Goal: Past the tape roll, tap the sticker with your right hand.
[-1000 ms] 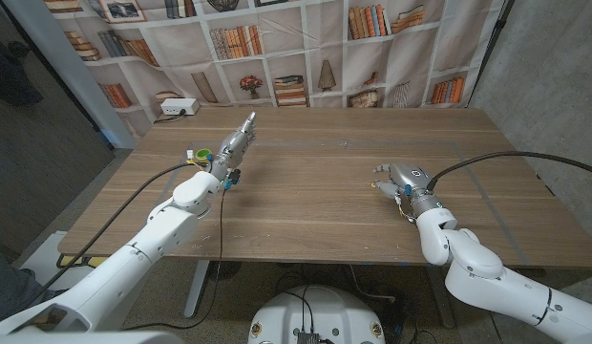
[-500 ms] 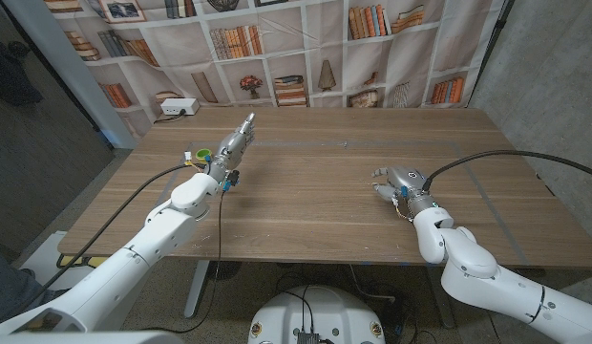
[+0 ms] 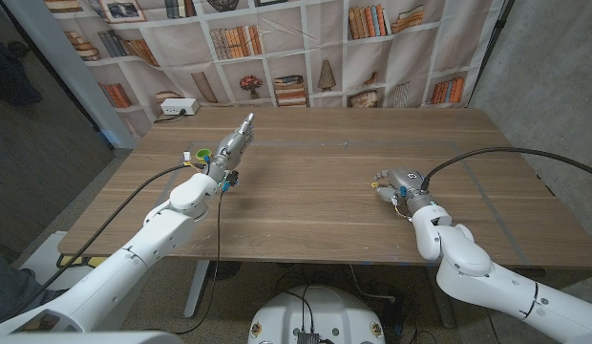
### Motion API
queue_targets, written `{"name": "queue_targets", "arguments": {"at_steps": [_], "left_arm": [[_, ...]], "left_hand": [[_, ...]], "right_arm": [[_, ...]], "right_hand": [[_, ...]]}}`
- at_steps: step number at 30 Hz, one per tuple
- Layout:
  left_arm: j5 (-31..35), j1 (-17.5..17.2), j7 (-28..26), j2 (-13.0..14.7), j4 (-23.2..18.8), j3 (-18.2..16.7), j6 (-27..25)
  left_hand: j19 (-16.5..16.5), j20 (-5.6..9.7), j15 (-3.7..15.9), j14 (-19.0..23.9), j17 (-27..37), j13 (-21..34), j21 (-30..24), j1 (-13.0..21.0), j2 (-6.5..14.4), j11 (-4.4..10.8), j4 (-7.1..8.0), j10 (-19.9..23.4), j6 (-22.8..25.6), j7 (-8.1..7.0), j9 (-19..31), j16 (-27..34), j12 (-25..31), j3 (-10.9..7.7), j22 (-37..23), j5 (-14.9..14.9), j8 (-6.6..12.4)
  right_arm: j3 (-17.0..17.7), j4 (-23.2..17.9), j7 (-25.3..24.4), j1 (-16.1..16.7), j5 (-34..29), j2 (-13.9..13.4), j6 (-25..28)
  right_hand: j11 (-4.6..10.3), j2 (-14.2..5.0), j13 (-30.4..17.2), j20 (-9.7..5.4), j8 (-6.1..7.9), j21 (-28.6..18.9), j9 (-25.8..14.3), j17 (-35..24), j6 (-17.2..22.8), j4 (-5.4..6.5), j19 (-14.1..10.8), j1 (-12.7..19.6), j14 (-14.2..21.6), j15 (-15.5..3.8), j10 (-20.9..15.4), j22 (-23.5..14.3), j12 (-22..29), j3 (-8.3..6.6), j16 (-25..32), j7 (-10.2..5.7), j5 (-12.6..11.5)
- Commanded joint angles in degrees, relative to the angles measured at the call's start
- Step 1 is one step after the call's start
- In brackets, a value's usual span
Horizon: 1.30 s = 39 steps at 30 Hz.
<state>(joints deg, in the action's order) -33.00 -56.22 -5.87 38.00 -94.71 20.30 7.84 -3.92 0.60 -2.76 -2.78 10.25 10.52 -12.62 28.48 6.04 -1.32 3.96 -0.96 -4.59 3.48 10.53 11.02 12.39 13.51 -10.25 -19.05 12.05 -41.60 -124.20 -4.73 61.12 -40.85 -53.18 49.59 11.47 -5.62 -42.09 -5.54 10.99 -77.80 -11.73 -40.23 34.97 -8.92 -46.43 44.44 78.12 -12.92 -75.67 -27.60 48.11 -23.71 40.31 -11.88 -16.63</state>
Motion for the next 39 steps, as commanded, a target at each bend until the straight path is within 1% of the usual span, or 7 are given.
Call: {"name": "queue_targets", "arguments": {"at_steps": [1, 7, 21, 25, 30, 34, 39], "left_arm": [[0.1, -0.08, -0.14, 0.67, -1.14, -0.16, -1.17], [0.2, -0.32, -0.29, 0.96, -1.66, -0.3, -1.31], [0.18, -0.15, -0.27, 0.87, -1.53, -0.3, -1.4], [0.15, 0.16, -0.07, 0.72, -1.18, -0.21, -1.37], [0.03, 0.62, 0.46, 0.41, -0.49, 0.05, -1.17], [0.06, 0.92, 0.68, 0.35, -0.21, 0.2, -1.22], [-0.06, 1.0, 0.75, 0.25, 0.01, 0.16, -1.07]], "left_hand": [[-0.3, -0.09, 0.12, 0.21, 0.27, 0.32, 0.31, -0.09, 0.19, -0.34, -0.03, 0.06, 0.07, 0.42, 0.27, -0.04, -0.01, 0.33, -0.21, 0.08, -0.23], [-0.24, -0.1, 0.13, 0.21, 0.27, 0.31, 0.32, -0.05, 0.22, -0.21, -0.02, 0.08, 0.09, 0.31, 0.27, -0.06, -0.06, 0.38, -0.21, 0.13, -0.27], [-0.22, -0.15, 0.2, 0.25, 0.28, 0.31, 0.39, 0.03, 0.31, -0.09, 0.02, 0.3, 0.3, 0.26, 0.27, -0.08, -0.08, 0.49, -0.22, 0.23, -0.28], [-0.2, -0.18, 0.2, 0.28, 0.28, 0.32, 0.41, 0.06, 0.33, -0.11, 0.02, 0.35, 0.36, 0.24, 0.27, -0.07, -0.09, 0.53, -0.22, 0.26, -0.28], [-0.18, -0.15, 0.26, 0.34, 0.28, 0.32, 0.42, 0.09, 0.35, -0.07, 0.03, 0.35, 0.41, 0.29, 0.27, -0.06, -0.13, 0.56, -0.22, 0.29, -0.29], [-0.23, -0.19, 0.3, 0.37, 0.28, 0.32, 0.45, 0.11, 0.37, -0.17, 0.04, 0.41, 0.42, 0.2, 0.27, -0.06, -0.13, 0.58, -0.22, 0.31, -0.31], [-0.24, -0.21, 0.22, 0.47, 0.28, 0.32, 0.48, 0.15, 0.4, -0.14, 0.05, 0.43, 0.46, 0.22, 0.27, -0.03, -0.15, 0.62, -0.22, 0.34, -0.33]], "right_arm": [[-1.58, 1.33, 2.54, -1.85, -0.9, 0.57, 1.46], [-2.51, 2.27, 3.93, -3.1, -0.97, 1.02, 1.47], [-4.02, 2.72, 7.33, -5.35, -1.31, 1.0, 3.04], [-4.37, 2.37, 8.21, -5.78, -1.68, 0.75, 3.66], [-4.44, 2.35, 8.42, -6.05, -1.46, 0.87, 3.89], [-4.84, 2.26, 8.95, -6.49, -1.78, 0.79, 4.11], [-5.93, 2.15, 10.85, -7.62, -2.93, 0.69, 5.01]], "right_hand": [[-0.04, 0.2, -0.19, -6.66, -0.23, -0.43, -0.12, -0.19, -0.08, -0.08, -0.56, -0.27, 0.57, -0.14, -0.78, 0.22, 0.4, -0.45, 0.6, 0.09, 0.25], [-0.01, 0.34, -0.22, -6.71, -0.35, -0.73, -0.12, 0.03, -0.54, -0.59, -0.21, 0.39, 0.15, -0.16, -0.02, 0.92, 0.25, -1.14, 0.3, 0.07, 0.07], [-0.06, 0.65, -0.11, -6.58, -0.17, -1.78, -0.11, 0.12, -0.52, -0.07, -0.18, -0.53, 0.45, -0.16, -0.23, 2.06, 0.43, -1.28, 0.29, -0.03, 0.18], [-0.07, 0.62, -0.05, -6.59, 0.13, -2.15, -0.11, 0.02, 0.33, -0.02, -0.31, -0.74, 0.74, -0.16, -0.6, 2.44, 0.6, -1.36, 0.5, 0.13, 0.2], [-0.09, 0.64, -0.06, -6.59, 0.9, -2.84, -0.09, -0.37, 3.3, 0.0, -0.76, -1.09, 1.21, -0.14, -1.66, 3.1, 1.19, -1.47, 1.13, 0.13, 0.26], [-0.12, 0.62, -0.03, -6.56, 0.98, -3.1, -0.07, -0.57, 4.15, 0.1, -0.9, -1.35, 1.38, -0.14, -2.01, 3.38, 1.41, -1.49, 1.43, 0.09, 0.27], [-0.08, 0.61, -0.72, -6.61, 0.79, -3.49, -0.04, -0.89, 4.87, 0.04, -1.04, -1.55, 1.67, -0.11, -3.07, 3.9, 2.51, -1.62, 2.01, 0.18, 0.23]]}}
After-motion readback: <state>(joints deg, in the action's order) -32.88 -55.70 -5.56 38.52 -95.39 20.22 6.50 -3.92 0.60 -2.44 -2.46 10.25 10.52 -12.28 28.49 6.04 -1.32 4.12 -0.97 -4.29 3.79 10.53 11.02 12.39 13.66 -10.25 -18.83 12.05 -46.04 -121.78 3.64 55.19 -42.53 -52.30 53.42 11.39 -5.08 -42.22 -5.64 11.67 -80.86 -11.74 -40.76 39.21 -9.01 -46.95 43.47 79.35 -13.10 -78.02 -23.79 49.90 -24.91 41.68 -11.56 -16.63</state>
